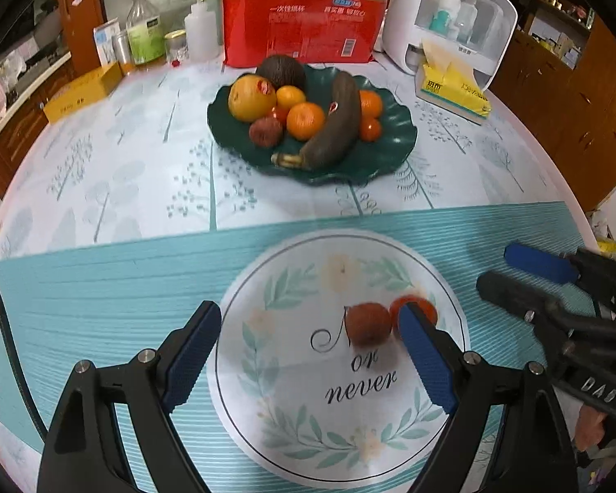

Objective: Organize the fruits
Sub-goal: 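Withdraw both tools back over the white plate, then grasp the lychee with the left tool while the right tool grasps a cherry tomato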

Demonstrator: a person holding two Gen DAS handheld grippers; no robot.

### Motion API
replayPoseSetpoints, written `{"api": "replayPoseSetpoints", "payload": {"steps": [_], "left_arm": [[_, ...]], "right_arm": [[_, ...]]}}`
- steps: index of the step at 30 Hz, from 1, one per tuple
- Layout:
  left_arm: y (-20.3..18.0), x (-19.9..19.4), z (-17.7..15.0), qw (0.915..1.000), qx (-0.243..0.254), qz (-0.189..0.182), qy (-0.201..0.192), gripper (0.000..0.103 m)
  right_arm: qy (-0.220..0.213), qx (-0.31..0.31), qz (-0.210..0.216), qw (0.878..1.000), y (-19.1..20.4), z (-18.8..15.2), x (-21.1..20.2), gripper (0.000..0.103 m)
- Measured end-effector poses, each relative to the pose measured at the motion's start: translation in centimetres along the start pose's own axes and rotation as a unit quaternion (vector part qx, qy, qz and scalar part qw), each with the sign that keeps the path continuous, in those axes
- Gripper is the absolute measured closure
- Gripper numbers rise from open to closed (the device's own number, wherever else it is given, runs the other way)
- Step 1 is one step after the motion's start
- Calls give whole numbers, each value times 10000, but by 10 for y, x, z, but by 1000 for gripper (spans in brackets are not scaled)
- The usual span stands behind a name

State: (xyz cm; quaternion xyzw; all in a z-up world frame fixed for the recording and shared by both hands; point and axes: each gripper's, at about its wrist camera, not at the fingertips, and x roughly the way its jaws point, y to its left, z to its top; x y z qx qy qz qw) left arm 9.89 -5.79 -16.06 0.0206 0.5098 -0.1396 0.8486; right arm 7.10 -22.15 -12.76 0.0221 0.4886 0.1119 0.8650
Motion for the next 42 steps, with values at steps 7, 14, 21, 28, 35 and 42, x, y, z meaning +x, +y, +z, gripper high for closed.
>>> {"api": "replayPoseSetpoints", "payload": {"steps": [7, 14, 21, 28, 35, 42], "left_arm": [[1, 5, -6, 10000, -46, -87, -19, 16], [3, 7, -8, 9999, -78, -138, 4, 16], [7, 10, -8, 9995, -163, -247, 51, 16], [0, 21, -7, 9991, -125, -374, 125, 18], [-15, 40, -8, 9980, -99, -484, 388, 39], [-24, 47, -10, 9980, -4, -462, 431, 61]], "right_arm": [[193, -260, 108, 9994, 10, -26, 20, 58], [284, -559, 277, 9976, 22, -30, 38, 58], [353, -665, 382, 9964, 26, -30, 55, 62], [258, -486, 325, 9980, 19, -31, 51, 72], [179, -196, 137, 9996, 0, -32, 42, 72], [118, -98, 135, 9998, -6, -33, 35, 72]]}}
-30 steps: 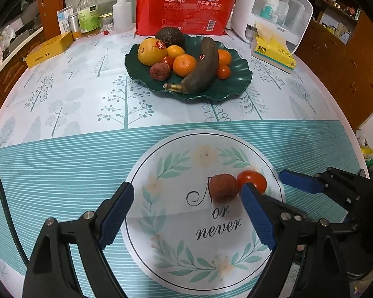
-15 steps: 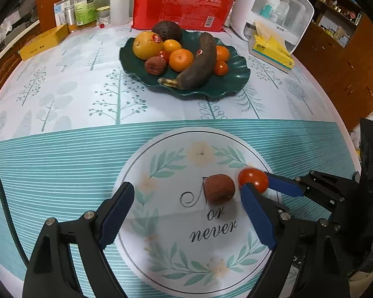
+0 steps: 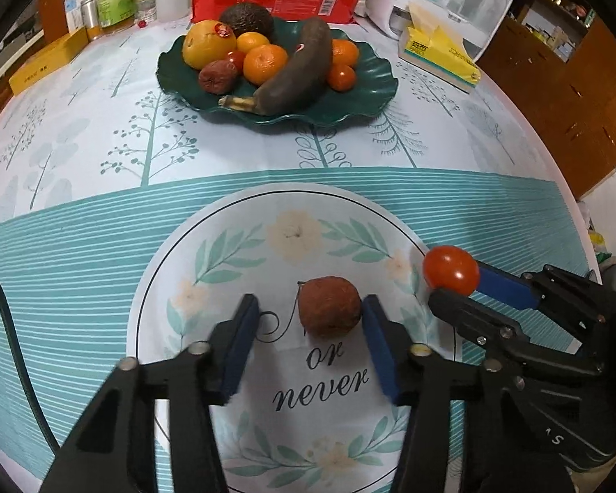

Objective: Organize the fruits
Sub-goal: 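Grasp the lychee with the left tool while the right tool grasps a cherry tomato, then carry lychee and cherry tomato onto the green plate and open both tools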

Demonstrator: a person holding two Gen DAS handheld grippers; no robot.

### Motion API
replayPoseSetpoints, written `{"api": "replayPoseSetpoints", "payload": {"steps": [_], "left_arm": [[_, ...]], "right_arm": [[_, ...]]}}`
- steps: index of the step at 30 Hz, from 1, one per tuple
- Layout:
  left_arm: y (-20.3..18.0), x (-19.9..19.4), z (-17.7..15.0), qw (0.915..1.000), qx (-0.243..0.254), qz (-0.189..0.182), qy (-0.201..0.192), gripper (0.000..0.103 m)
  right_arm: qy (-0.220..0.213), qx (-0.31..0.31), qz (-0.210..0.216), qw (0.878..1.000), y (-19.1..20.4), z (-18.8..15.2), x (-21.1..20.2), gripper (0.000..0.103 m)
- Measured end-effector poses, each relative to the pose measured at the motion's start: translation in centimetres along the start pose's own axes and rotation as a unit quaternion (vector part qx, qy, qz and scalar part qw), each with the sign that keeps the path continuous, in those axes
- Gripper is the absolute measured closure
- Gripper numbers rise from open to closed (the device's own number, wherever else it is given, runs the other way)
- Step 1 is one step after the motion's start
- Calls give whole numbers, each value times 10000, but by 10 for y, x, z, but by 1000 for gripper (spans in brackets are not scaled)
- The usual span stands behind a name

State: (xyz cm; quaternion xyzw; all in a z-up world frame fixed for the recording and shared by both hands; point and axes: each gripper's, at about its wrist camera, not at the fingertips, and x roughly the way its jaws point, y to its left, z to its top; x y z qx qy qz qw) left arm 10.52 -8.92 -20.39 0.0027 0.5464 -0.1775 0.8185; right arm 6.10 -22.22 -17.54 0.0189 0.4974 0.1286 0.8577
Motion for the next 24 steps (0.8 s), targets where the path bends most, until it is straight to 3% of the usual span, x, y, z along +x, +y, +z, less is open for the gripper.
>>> {"api": "replayPoseSetpoints", "payload": {"steps": [3, 15, 24], "left_arm": [[-5, 0, 1, 10000, 59, -25, -30, 74], [-3, -36, 15, 9992, 163, 231, -285, 75], [2, -86, 74, 9938, 416, 559, -868, 75]], "right_arm": [[-7, 24, 21, 10000, 0, 0, -1, 72], [-132, 85, 171, 9997, 4, 16, -19, 72], [-534, -12, 198, 9984, 9, 89, -48, 72]]}}
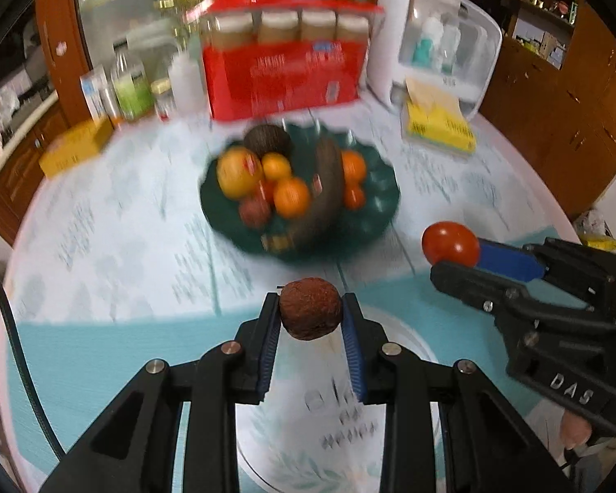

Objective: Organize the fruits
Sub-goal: 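Carry lychee and cherry tomato onto the green plate and open both tools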

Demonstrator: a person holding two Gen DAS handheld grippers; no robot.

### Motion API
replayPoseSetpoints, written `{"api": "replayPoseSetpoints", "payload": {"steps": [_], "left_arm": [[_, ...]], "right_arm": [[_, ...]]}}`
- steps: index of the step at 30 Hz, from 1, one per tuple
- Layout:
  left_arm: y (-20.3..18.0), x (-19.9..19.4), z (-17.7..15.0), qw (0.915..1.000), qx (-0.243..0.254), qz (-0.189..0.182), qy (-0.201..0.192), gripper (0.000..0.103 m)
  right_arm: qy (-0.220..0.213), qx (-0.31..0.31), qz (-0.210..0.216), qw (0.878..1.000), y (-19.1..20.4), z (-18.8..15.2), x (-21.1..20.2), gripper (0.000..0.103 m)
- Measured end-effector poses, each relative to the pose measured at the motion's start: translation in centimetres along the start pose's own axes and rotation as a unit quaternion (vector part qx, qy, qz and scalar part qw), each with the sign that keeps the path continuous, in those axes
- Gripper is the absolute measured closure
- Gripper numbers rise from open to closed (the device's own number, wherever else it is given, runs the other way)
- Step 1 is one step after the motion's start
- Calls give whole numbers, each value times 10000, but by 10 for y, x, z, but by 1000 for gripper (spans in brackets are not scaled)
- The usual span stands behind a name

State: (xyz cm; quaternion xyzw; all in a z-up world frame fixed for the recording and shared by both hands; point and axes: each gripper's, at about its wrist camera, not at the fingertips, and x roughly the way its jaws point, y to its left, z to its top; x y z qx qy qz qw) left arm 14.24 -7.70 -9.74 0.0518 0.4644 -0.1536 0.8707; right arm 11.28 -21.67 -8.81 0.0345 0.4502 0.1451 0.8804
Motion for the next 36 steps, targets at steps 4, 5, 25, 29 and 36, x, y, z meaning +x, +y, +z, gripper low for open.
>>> {"api": "replayPoseSetpoints", "payload": {"steps": [4, 5, 25, 29, 36], "left_arm": [[10, -10, 42, 9993, 45, 215, -316, 75], [12, -12, 49, 9990, 35, 247, -365, 75], [46, 91, 113, 9992, -251, 323, 38, 75], [47, 112, 109, 9991, -187, 306, 216, 75], [45, 123, 101, 9991, -76, 331, 271, 41]], "right_arm": [[-269, -26, -152, 9995, -2, 48, -6, 72], [-329, -18, -176, 9993, -3, 58, -6, 72], [-77, 249, -551, 9981, -37, 138, 89, 72], [144, 235, -524, 9982, -38, 137, 114, 72], [463, 262, -455, 9975, -41, 127, 137, 70]]}}
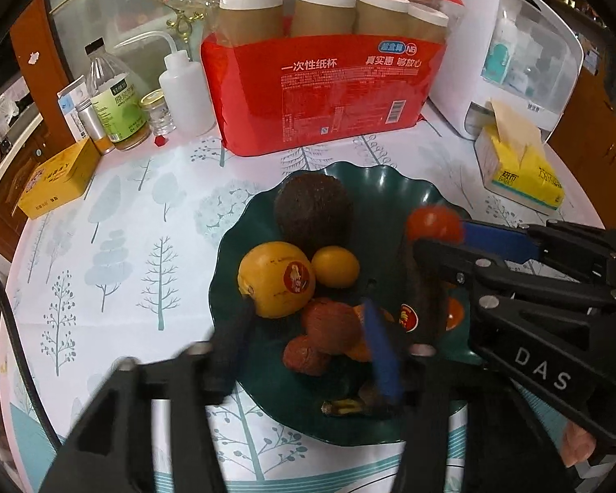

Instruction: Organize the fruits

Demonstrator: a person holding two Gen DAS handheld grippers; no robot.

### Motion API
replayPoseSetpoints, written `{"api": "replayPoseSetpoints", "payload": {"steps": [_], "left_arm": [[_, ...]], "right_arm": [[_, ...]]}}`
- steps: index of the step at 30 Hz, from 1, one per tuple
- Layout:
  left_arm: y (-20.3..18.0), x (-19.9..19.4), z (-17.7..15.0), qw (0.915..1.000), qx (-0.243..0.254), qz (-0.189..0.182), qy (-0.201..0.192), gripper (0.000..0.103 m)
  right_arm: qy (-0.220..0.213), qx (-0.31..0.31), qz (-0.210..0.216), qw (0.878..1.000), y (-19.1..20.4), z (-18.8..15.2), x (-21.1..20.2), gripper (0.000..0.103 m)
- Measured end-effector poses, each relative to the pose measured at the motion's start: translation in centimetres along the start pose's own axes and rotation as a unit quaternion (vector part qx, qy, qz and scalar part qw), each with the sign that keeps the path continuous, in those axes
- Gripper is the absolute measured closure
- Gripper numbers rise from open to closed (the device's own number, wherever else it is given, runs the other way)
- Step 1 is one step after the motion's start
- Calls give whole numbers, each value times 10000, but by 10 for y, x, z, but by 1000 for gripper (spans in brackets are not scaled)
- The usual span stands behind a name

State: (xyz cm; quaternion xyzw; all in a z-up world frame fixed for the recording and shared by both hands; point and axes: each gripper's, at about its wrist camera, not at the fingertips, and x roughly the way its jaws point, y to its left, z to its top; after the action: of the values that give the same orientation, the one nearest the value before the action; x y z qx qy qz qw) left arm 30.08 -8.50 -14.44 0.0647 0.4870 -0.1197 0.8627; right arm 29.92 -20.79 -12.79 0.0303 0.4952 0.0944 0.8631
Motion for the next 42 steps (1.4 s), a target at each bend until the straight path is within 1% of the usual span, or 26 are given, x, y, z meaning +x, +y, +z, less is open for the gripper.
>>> {"api": "replayPoseSetpoints", "payload": {"steps": [1, 4, 11, 15, 19, 22, 27, 31, 34, 37, 42], "left_arm": [[0, -2, 0, 10000, 5, 7, -27, 36], [-1, -10, -2, 10000, 4, 45, -75, 29], [-6, -42, -15, 9998, -11, 103, -151, 24], [-10, -69, -31, 9996, -43, 178, -226, 18], [-14, -102, -52, 9990, -56, 327, -289, 16], [-16, -127, -68, 9987, -136, 357, -336, 12], [-21, -166, -95, 9983, -280, 377, -358, 12], [-26, -197, -124, 9980, -452, 298, -314, 12], [-30, -215, -142, 9975, -551, 325, -292, 12], [-34, -231, -160, 9971, -628, 343, -253, 12], [-39, -251, -182, 9967, -709, 351, -162, 12]], "right_arm": [[-5, 15, 27, 10000, -1, -1, 0, 68], [-93, 36, 24, 9999, -1, -3, -8, 63], [-314, 147, -31, 9994, 0, -15, -44, 63], [-358, 197, -170, 9990, 2, -33, -70, 63], [-347, 356, -152, 9986, 4, -57, -97, 63], [-324, 450, -149, 9983, 6, -78, -119, 63], [-301, 551, -160, 9979, 14, -112, -155, 61], [-373, 559, -260, 9974, 25, -140, -189, 51], [-468, 566, -361, 9966, 32, -158, -212, 39], [-545, 619, -464, 9955, 37, -174, -231, 34], [-492, 720, -479, 9950, 43, -195, -251, 34]]}}
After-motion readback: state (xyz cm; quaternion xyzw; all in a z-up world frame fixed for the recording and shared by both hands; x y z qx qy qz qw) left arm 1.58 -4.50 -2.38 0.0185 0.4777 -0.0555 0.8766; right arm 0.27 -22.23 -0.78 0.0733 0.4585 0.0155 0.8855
